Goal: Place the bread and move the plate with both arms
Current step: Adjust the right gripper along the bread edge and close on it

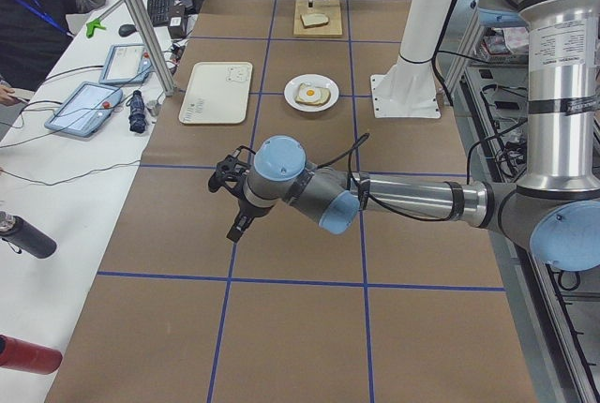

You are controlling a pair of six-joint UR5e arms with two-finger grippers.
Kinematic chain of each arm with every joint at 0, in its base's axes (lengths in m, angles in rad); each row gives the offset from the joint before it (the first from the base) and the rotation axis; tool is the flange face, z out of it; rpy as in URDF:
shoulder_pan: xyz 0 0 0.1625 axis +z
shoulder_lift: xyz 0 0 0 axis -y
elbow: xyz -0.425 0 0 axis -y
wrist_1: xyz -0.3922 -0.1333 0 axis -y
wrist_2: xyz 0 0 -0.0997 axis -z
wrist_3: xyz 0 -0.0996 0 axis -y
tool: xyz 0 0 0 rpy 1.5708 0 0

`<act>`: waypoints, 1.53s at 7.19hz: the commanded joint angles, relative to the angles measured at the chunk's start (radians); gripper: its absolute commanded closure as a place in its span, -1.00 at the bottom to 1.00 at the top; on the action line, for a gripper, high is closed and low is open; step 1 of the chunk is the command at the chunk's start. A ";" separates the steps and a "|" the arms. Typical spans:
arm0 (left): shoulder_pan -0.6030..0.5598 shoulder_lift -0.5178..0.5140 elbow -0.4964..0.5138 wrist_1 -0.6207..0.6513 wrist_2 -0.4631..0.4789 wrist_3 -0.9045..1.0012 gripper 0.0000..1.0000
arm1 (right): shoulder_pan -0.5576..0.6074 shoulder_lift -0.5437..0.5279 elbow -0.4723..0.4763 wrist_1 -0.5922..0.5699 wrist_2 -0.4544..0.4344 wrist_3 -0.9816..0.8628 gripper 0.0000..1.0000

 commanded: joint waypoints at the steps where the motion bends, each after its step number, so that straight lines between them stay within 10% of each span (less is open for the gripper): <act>1: 0.000 0.006 -0.001 -0.007 0.000 0.001 -0.98 | -0.054 0.027 -0.009 0.018 -0.066 0.010 -0.04; 11: 0.002 0.001 -0.004 -0.008 0.000 -0.035 -0.98 | -0.091 0.005 0.003 0.044 -0.100 -0.080 0.10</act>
